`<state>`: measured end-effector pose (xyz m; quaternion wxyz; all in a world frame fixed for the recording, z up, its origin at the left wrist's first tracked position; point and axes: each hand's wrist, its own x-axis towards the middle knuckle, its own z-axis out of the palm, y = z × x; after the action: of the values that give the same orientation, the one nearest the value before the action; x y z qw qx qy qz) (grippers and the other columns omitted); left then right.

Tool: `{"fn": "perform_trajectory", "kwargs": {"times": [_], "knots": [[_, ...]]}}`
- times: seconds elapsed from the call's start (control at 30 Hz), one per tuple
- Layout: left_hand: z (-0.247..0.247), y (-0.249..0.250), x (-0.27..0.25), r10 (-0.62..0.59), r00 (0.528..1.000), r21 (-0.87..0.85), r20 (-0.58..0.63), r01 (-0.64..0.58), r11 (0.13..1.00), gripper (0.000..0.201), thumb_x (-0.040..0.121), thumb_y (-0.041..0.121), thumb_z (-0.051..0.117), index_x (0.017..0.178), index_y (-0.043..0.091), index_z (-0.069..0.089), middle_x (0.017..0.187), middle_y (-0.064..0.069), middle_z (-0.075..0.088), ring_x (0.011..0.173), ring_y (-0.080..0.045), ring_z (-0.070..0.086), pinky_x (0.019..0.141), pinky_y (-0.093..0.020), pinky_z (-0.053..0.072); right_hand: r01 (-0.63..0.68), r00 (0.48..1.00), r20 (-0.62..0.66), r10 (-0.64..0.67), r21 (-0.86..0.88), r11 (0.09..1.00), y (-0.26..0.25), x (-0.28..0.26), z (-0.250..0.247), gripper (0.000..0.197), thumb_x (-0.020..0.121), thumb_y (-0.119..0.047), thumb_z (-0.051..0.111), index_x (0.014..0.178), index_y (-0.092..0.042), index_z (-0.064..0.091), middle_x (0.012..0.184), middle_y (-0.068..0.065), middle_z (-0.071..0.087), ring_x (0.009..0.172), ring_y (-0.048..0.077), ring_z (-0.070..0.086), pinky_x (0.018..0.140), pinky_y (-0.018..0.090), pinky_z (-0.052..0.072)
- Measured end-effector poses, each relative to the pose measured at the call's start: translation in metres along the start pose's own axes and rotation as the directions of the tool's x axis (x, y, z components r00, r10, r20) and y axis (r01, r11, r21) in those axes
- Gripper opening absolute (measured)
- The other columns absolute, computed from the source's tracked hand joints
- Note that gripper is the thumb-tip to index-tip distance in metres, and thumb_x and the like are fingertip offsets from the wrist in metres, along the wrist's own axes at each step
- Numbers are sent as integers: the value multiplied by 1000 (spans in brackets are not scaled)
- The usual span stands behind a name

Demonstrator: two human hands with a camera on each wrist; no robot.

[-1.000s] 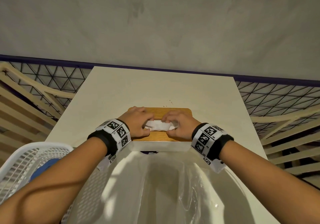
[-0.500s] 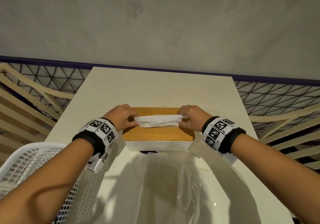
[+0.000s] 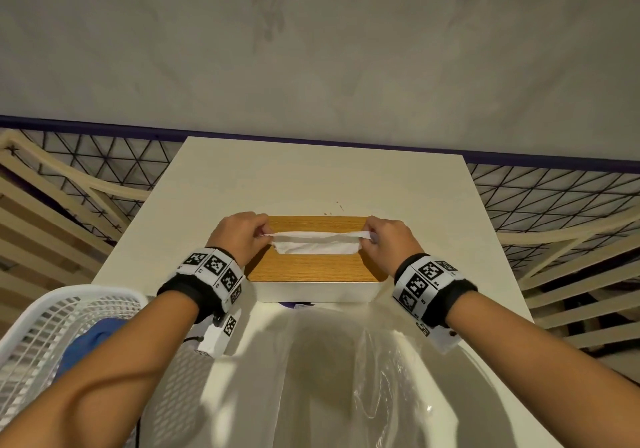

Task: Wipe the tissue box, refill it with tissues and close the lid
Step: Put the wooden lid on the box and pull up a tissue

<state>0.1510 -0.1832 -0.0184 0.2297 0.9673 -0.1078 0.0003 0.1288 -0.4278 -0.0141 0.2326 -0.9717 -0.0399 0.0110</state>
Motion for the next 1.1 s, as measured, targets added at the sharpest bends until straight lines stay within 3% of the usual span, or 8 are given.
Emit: {"fn": "perform_trajectory", "kwargs": {"times": [0.1, 0.2, 0.3, 0.4, 0.53, 0.67, 0.9, 1.1], "knots": [[2, 2, 0, -105, 993, -19, 53, 106, 994, 11, 84, 17, 63, 90, 8, 66, 77, 1, 58, 83, -22, 56, 74, -28, 42, -45, 999, -12, 47, 98, 994, 1, 1, 1, 13, 86, -12, 55, 98, -7, 59, 88, 13, 65, 78, 27, 57, 67, 28, 46], [-3, -2, -2, -265, 961, -213, 84, 277, 937, 13, 79, 21, 70, 90, 15, 64, 67, 8, 51, 71, -14, 51, 62, -20, 38, -124, 992, 11, 129, 349, 929, 6, 0, -2, 17, 83, -13, 65, 99, -12, 59, 66, -5, 50, 61, 12, 46, 55, 11, 39], [-13, -4, -10, -353, 933, -365, 66, 351, 862, 28, 77, 28, 72, 100, 21, 58, 79, 5, 56, 74, -10, 51, 62, -16, 36, -180, 981, 41, 189, 553, 813, 17, -9, -9, 27, 79, -16, 70, 103, -15, 56, 67, -4, 46, 65, 12, 44, 64, 20, 40], [-16, -7, -22, -423, 904, -390, 62, 412, 823, 53, 76, 30, 72, 123, 15, 51, 107, -3, 59, 95, -17, 53, 81, -25, 41, -272, 962, 117, 245, 429, 861, 34, -23, -8, 43, 81, -17, 69, 118, -13, 49, 90, 3, 51, 80, 17, 49, 65, 22, 39], [-2, -9, -38, -436, 829, -299, 351, 541, 786, 81, 75, 27, 74, 142, 10, 32, 138, -8, 49, 123, -25, 50, 105, -35, 38, -434, 890, 317, 327, 376, 818, 49, -36, 6, 50, 91, -25, 55, 136, -10, 38, 114, 10, 55, 106, 28, 56, 94, 35, 45], [7, -8, -45, -396, 844, -325, 361, 512, 795, 64, 80, 17, 70, 137, 15, 42, 130, -8, 57, 115, -24, 56, 97, -28, 37, -462, 884, 344, 317, 539, 705, 39, -37, 20, 35, 97, -10, 42, 130, -2, 47, 103, 10, 56, 85, 26, 58, 85, 38, 52], [-2, -28, -40, -477, 817, -344, 325, 571, 745, 55, 79, 13, 70, 131, 15, 51, 123, -10, 63, 116, -28, 57, 107, -39, 38, -401, 910, 302, 285, 458, 794, 15, -28, 31, 30, 97, -12, 40, 118, -7, 61, 107, 24, 67, 80, 22, 58, 97, 45, 47], [-7, -29, -33, -478, 816, -332, 325, 572, 750, 55, 83, 21, 66, 134, 19, 48, 127, -8, 62, 118, -26, 55, 102, -32, 37, -429, 902, 259, 345, 459, 778, 3, -15, 32, 32, 97, -12, 38, 121, -9, 59, 114, 24, 65, 83, 24, 57, 99, 43, 46]]}}
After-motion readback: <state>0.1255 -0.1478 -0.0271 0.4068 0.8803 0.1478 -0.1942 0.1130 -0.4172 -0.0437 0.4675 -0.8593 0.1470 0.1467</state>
